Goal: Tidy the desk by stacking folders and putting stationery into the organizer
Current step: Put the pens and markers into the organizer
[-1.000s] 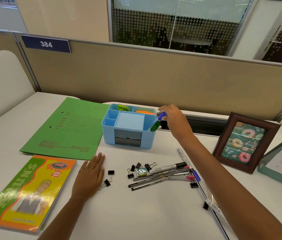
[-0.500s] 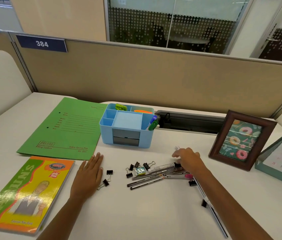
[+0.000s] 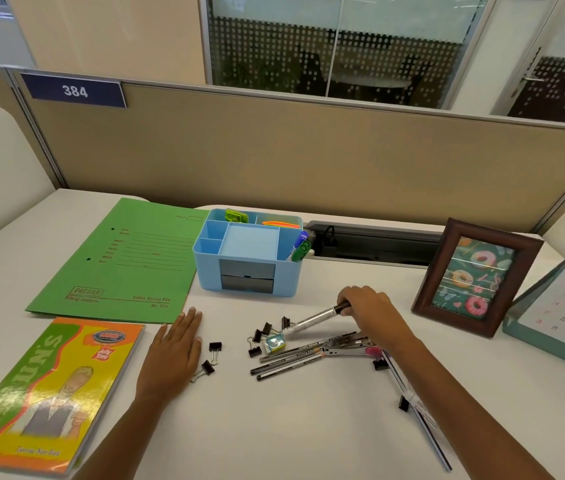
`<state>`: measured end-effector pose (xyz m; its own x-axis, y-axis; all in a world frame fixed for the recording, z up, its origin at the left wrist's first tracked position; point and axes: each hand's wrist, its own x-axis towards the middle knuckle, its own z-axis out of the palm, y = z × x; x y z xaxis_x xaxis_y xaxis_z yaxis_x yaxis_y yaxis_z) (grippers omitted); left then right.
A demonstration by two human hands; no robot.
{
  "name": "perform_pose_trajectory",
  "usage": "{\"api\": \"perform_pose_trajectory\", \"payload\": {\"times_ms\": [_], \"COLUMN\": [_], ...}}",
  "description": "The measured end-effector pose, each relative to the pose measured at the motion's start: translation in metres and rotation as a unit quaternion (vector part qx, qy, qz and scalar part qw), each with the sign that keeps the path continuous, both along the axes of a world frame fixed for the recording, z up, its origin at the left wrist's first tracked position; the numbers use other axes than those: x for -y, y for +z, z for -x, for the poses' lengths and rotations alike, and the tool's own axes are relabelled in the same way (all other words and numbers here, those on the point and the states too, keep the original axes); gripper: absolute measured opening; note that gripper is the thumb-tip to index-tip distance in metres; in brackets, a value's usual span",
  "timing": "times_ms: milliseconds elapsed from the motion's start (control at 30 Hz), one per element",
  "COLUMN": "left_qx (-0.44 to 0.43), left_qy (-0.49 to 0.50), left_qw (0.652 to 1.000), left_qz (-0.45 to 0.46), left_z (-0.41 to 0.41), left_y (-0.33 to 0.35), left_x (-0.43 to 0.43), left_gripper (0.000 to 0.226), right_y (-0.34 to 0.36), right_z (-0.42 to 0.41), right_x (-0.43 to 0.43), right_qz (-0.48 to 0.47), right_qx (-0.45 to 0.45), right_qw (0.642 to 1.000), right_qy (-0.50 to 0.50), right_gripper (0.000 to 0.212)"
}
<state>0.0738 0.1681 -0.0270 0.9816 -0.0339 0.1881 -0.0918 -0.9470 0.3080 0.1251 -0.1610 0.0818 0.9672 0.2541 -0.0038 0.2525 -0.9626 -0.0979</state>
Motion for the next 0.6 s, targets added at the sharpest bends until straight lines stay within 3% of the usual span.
{"api": "perform_pose_trajectory", "payload": {"times_ms": [133, 267, 400, 600], "left_qx": [-0.004, -0.006, -0.005, -0.014], "left_qy": [0.0, 0.0, 0.002, -0.002], "left_qw": [1.0, 1.0, 1.0, 1.0], "left_qz": [0.001, 0.004, 0.008, 0.0], "left_z": [0.0, 0.0, 0.001, 0.002], "left_y": [0.0, 0.002, 0.002, 0.006], "left_x": [0.0, 0.001, 0.0, 0.002], "left_gripper": [0.076, 0.077, 0.076, 0.079], "right_y": [0.041, 0.08, 0.095, 0.082], "right_z": [0.0, 0.003, -0.01, -0.024], "right_x": [-0.007, -0.012, -0.026, -0.055], "right_qz": [-0.212, -0.321, -0.298, -0.158], "right_qx": [-0.007, 0.191, 0.267, 0.216], "right_qw": [0.977, 0.926, 0.915, 0.96], "right_qy": [-0.001, 0.049, 0.057, 0.086], "right_gripper": [0.016, 0.014, 0.013, 0.024]}}
